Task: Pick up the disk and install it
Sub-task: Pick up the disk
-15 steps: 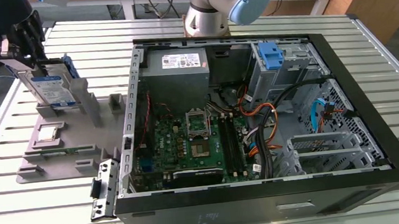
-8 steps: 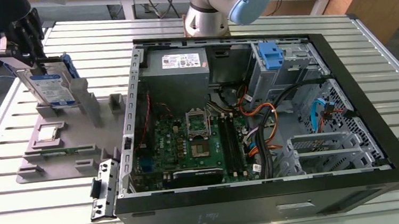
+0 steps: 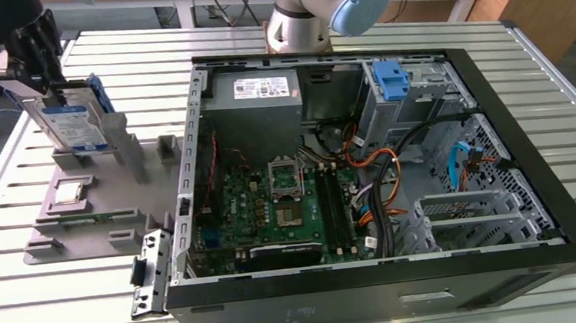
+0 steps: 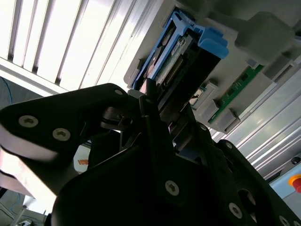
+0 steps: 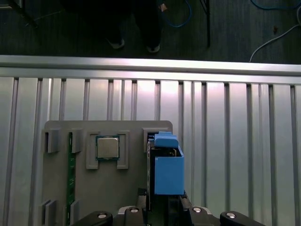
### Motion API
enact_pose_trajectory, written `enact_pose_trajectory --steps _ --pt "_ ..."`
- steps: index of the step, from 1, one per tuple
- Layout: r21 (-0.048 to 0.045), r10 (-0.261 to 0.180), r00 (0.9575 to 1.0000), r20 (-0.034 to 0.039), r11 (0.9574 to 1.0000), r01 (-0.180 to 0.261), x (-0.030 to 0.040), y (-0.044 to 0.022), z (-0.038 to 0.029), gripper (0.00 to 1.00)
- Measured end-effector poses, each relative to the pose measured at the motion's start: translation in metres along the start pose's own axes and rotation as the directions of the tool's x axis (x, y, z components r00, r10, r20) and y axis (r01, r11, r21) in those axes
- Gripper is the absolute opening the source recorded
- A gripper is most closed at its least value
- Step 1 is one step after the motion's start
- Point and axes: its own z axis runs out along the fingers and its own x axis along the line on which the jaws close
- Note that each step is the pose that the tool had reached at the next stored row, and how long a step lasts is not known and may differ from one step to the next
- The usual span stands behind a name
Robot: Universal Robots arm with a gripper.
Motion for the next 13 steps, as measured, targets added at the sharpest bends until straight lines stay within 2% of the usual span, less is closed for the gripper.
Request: enact_pose_trajectory --steps 8,13 --pt "0.0002 0.000 1.0000 -0.0022 1.0000 0.000 -0.0008 0.0010 -0.0175 0.35" --pt "0.0003 0.000 1.0000 -0.0075 1.0000 0.000 -0.0014 0.0017 -0.0309 0.35"
